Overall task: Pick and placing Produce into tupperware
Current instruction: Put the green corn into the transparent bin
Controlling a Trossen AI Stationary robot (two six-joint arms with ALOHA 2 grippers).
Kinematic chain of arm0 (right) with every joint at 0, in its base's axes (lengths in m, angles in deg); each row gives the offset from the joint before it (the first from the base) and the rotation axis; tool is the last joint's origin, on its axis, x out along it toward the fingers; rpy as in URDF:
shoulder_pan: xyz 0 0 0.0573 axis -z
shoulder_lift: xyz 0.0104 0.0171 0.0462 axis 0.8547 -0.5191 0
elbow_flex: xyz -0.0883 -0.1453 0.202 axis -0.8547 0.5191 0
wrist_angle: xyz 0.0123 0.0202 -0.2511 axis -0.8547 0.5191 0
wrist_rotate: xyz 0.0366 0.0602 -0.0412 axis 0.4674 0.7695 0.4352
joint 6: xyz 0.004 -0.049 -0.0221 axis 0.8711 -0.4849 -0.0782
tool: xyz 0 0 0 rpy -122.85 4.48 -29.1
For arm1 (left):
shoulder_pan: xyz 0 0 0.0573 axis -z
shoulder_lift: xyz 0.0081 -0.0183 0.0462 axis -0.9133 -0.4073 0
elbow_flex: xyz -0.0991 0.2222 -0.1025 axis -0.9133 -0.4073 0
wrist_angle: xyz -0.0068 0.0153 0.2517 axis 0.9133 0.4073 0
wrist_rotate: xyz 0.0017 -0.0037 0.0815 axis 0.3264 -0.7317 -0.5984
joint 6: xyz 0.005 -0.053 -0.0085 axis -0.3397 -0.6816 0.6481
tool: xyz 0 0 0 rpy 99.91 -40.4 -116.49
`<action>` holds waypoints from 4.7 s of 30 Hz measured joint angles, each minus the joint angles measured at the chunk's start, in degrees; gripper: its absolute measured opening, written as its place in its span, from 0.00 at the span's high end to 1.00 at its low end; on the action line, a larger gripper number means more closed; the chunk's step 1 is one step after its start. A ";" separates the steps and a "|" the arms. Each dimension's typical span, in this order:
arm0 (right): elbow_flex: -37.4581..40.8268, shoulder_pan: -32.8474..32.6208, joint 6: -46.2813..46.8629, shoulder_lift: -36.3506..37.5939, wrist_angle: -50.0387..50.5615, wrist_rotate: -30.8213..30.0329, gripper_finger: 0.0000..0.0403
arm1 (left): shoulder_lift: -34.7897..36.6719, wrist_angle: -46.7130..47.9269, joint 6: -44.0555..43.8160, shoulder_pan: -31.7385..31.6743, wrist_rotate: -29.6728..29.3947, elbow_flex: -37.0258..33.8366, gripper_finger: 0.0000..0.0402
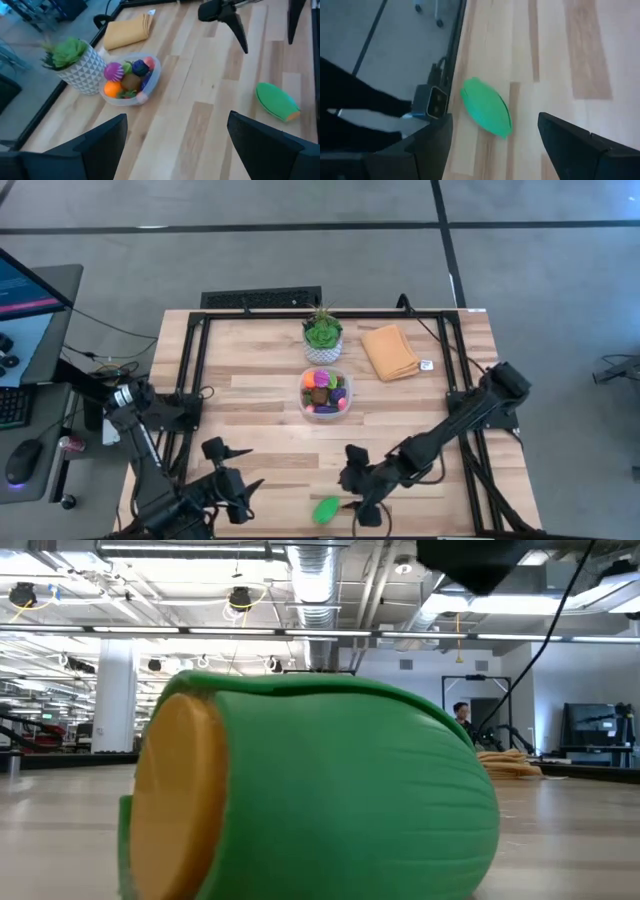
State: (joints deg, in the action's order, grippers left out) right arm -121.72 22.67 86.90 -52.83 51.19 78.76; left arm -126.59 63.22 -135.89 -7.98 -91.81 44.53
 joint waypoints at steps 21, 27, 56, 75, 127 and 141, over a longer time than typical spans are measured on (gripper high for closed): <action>-9.50 3.81 -15.17 -15.45 -6.55 12.31 0.22 | 5.08 -0.01 -20.94 7.01 2.61 -14.52 0.17; -10.15 3.05 -16.47 -17.59 -5.24 12.64 0.22 | 8.46 -0.03 -25.26 9.06 2.98 -18.42 0.17; -10.73 2.43 -19.19 -20.57 -3.86 10.88 0.22 | 10.62 -0.04 -31.33 10.46 3.49 -24.19 0.17; -11.62 2.81 -13.16 -21.46 2.61 10.53 0.22 | 10.58 -0.02 -32.94 11.23 4.25 -24.20 0.17; -11.50 7.07 -6.60 -20.49 4.93 10.25 0.45 | 10.58 -0.03 -31.83 11.19 2.80 -24.19 0.17; -11.59 8.99 -5.61 -17.01 3.94 8.86 0.45 | 10.56 -0.02 -31.83 11.19 2.56 -24.19 0.17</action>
State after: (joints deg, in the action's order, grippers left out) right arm -133.31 31.66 81.29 -69.85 55.13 87.61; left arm -116.03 63.20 -167.72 3.20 -89.24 20.35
